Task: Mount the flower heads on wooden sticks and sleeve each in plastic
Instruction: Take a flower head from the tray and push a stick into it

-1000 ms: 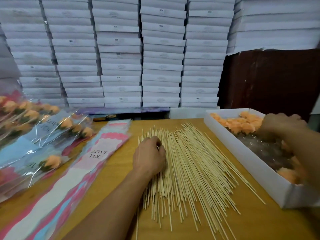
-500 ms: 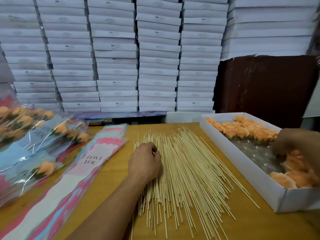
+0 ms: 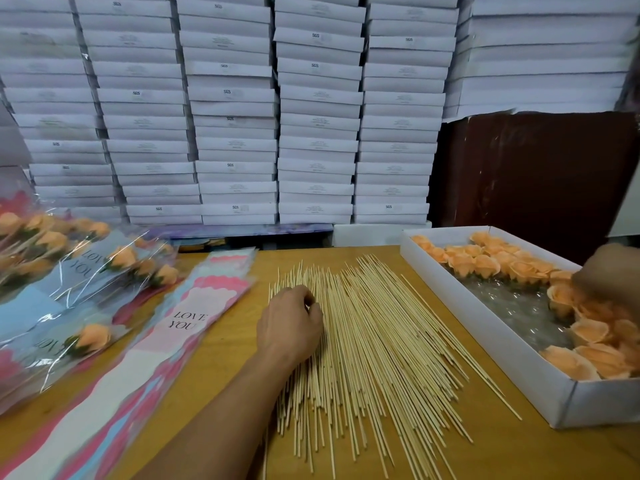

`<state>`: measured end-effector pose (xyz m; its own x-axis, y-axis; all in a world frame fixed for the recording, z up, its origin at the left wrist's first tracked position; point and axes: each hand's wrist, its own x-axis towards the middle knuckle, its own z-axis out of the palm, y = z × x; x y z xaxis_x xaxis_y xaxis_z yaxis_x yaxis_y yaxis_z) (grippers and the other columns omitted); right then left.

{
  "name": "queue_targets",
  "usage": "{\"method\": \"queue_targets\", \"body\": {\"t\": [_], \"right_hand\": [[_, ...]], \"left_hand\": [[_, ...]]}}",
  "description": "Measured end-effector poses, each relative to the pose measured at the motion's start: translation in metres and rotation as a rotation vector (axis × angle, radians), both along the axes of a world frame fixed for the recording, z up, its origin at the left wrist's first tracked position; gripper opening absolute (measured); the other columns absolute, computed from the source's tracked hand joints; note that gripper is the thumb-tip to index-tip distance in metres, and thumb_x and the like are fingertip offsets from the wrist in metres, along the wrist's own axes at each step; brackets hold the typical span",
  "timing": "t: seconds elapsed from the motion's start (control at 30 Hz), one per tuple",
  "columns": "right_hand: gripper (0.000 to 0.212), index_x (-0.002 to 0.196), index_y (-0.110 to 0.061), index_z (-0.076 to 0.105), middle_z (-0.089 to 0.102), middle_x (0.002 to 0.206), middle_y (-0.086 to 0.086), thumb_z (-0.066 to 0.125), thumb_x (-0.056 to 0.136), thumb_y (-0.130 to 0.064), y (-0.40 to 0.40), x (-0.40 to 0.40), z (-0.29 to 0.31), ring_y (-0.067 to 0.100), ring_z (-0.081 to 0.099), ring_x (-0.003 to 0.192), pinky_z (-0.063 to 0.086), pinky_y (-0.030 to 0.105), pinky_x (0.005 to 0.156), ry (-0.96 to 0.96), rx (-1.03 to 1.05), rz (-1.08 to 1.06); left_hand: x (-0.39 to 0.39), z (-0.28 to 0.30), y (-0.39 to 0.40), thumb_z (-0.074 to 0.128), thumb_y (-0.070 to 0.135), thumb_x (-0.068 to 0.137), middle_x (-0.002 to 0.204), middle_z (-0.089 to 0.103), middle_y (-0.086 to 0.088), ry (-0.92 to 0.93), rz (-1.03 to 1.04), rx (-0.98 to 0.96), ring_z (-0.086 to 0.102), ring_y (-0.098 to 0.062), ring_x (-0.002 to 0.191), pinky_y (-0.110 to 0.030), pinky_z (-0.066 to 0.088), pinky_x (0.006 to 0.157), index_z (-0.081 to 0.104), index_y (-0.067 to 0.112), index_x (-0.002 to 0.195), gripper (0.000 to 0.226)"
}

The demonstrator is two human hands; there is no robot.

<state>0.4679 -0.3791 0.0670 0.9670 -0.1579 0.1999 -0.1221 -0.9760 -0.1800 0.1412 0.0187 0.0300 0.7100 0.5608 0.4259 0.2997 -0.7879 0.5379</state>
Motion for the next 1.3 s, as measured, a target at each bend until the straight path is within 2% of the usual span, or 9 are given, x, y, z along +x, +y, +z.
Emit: {"method": "queue_targets", "body": {"t": [0.1,0.23,0.43,0.67,0.8,0.9,1.03,1.17,1.3], "right_hand": [[0.031,0.075,-0.010,0.058,0.061,0.071,0.015,0.069,0.084,-0.038,0.031,-0.061,0.032,0.036,0.061,0.070,0.058,0.047,0.072,-0.270,0.097,0.033],[0.028,0.105,-0.020,0.066,0.055,0.085,0.011,0.059,0.091,-0.044,0.075,-0.110,0.055,0.030,0.050,0.079,0.048,0.040,0.069,-0.553,0.179,0.201],[0.018,0.100,-0.025,0.071,0.052,0.083,0.001,0.058,0.088,-0.031,0.147,-0.153,0.065,0.018,0.046,0.083,0.036,0.035,0.069,-0.661,0.302,0.536],[0.021,0.100,-0.029,0.069,0.043,0.074,-0.010,0.056,0.088,-0.040,0.244,-0.231,0.041,0.019,0.047,0.081,0.034,0.034,0.072,-0.462,0.183,0.814],[0.017,0.084,-0.030,0.064,0.062,0.076,-0.009,0.053,0.084,-0.042,0.287,-0.262,0.020,0.020,0.054,0.079,0.038,0.041,0.087,-0.348,0.190,0.844],[0.018,0.072,-0.026,0.058,0.057,0.070,-0.012,0.056,0.084,-0.039,0.301,-0.260,0.010,0.009,0.051,0.067,0.039,0.033,0.072,-0.195,0.339,0.849],[0.017,0.097,-0.025,0.065,0.065,0.088,-0.009,0.059,0.095,-0.040,0.298,-0.245,0.001,0.011,0.063,0.081,0.042,0.027,0.063,0.039,0.835,0.875],[0.031,0.070,-0.017,0.062,0.061,0.066,-0.001,0.059,0.096,-0.034,0.287,-0.233,-0.018,0.018,0.057,0.061,0.041,0.030,0.056,0.004,0.398,0.750],[0.036,0.077,-0.018,0.059,0.061,0.076,0.001,0.072,0.088,-0.050,0.292,-0.242,-0.026,0.019,0.057,0.068,0.034,0.030,0.051,0.064,0.175,0.727]], "left_hand": [[0.001,0.000,0.000,0.056,0.024,0.094,0.100,0.065,0.003,-0.008,0.016,-0.005,0.060,-0.016,0.087,-0.035,0.053,0.073,0.066,0.019,0.098,0.012],[0.000,0.001,-0.001,0.056,0.027,0.095,0.103,0.066,0.002,-0.057,0.030,-0.035,0.061,-0.019,0.087,-0.033,0.048,0.070,0.063,0.020,0.108,0.016],[-0.001,0.003,-0.002,0.064,0.028,0.093,0.086,0.059,0.007,-0.219,-0.042,-0.088,0.057,-0.016,0.079,-0.032,0.042,0.063,0.049,0.023,0.100,0.017],[-0.001,0.001,-0.005,0.077,0.031,0.086,0.104,0.063,0.013,-0.268,-0.330,-0.172,0.061,-0.001,0.090,-0.022,0.052,0.078,0.046,0.031,0.137,0.059],[-0.001,0.000,-0.004,0.079,0.010,0.079,0.106,0.066,0.015,-0.304,-0.406,-0.203,0.064,0.002,0.090,-0.017,0.051,0.077,0.053,0.025,0.136,0.065],[-0.003,-0.001,0.000,0.074,0.003,0.080,0.100,0.069,0.015,-0.298,-0.392,-0.233,0.063,0.005,0.088,-0.014,0.050,0.074,0.063,0.024,0.122,0.049],[-0.003,0.000,0.004,0.075,0.016,0.087,0.103,0.069,0.007,-0.244,-0.273,-0.309,0.064,-0.001,0.087,-0.016,0.049,0.075,0.055,0.023,0.131,0.048],[0.000,0.001,0.006,0.076,0.031,0.087,0.098,0.064,0.013,-0.277,-0.192,-0.449,0.063,-0.001,0.087,-0.019,0.050,0.070,0.050,0.028,0.116,0.039],[0.000,0.005,0.006,0.071,0.027,0.092,0.098,0.073,-0.001,-0.349,-0.219,-0.732,0.073,-0.015,0.080,-0.032,0.061,0.074,0.052,0.014,0.124,0.039]]}}
